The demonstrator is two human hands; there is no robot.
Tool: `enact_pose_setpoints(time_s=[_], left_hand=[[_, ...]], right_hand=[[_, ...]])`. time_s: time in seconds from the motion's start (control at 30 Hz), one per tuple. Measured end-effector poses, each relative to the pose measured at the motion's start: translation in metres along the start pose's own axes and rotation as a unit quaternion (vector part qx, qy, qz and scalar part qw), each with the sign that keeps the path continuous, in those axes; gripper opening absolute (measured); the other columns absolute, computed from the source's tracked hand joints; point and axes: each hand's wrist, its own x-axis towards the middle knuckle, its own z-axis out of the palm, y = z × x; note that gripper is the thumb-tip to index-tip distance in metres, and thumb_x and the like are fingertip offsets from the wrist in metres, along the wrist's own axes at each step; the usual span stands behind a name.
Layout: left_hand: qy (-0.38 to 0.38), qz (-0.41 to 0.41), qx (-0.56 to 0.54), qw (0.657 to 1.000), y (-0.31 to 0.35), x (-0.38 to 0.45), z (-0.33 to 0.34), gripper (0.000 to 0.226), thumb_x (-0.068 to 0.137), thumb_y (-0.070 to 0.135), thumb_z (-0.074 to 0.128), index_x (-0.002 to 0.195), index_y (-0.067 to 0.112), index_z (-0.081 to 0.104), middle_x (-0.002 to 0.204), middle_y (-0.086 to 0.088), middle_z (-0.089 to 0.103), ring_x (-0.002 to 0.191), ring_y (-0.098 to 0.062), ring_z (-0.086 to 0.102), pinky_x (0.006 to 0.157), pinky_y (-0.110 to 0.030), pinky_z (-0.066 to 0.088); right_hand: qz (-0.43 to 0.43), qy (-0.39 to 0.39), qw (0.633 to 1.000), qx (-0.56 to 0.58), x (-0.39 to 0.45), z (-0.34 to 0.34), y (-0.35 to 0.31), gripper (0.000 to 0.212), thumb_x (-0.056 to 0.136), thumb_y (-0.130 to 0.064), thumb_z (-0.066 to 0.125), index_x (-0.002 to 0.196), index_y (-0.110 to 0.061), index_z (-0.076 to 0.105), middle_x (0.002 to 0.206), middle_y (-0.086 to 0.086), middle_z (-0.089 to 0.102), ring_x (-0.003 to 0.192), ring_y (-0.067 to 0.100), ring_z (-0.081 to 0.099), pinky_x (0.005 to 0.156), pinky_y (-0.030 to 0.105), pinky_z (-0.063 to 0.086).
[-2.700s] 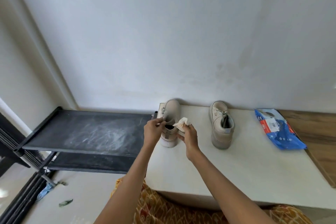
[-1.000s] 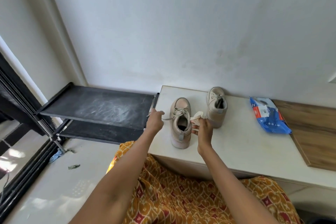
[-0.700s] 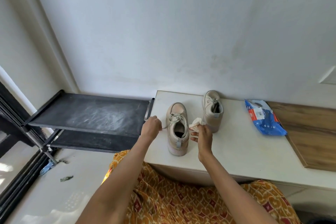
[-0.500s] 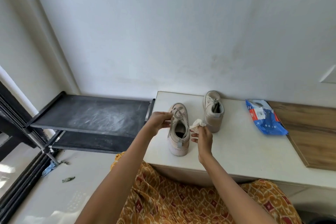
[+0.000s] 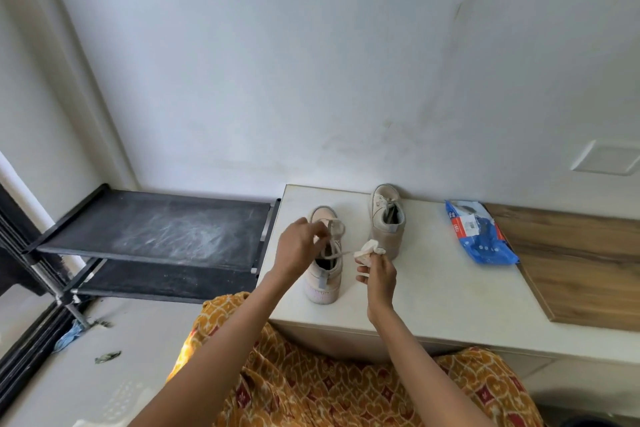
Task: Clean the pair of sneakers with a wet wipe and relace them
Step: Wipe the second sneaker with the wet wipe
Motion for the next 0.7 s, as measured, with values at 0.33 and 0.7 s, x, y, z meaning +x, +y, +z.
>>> enact_pose_setpoints(time_s=[0.33,0.7], left_hand=[[-0.311,0.122,0.233,0.913,0.009,0.014,-0.009,0.029,0.080,0.002,0.050,0.092,0.017,0.071,0.093,-0.002,0.069,0.086,-0.023,0.060,0.084,-0.030,0.040],[-0.162,-0.034,0.038,0.985,0.006,-0.014,-0.024,0.029,0.086,0.042,0.062,0.107,0.022,0.064,0.098,0.006,0.062,0.087,-0.014,0.058,0.064,-0.025,0.037]], right_hand=[[-0.015,-0.035,0.999,-0.024,-0.009,0.005,0.001,0.022,0.098,-0.021,0.040,0.093,-0.019,0.061,0.090,0.004,0.069,0.077,0.019,0.062,0.062,0.030,0.050],[-0.037,-0.039,0.998,-0.046,-0.008,0.004,-0.005,0.021,0.097,-0.022,0.042,0.088,-0.019,0.061,0.085,0.004,0.068,0.072,0.019,0.060,0.060,0.030,0.050]])
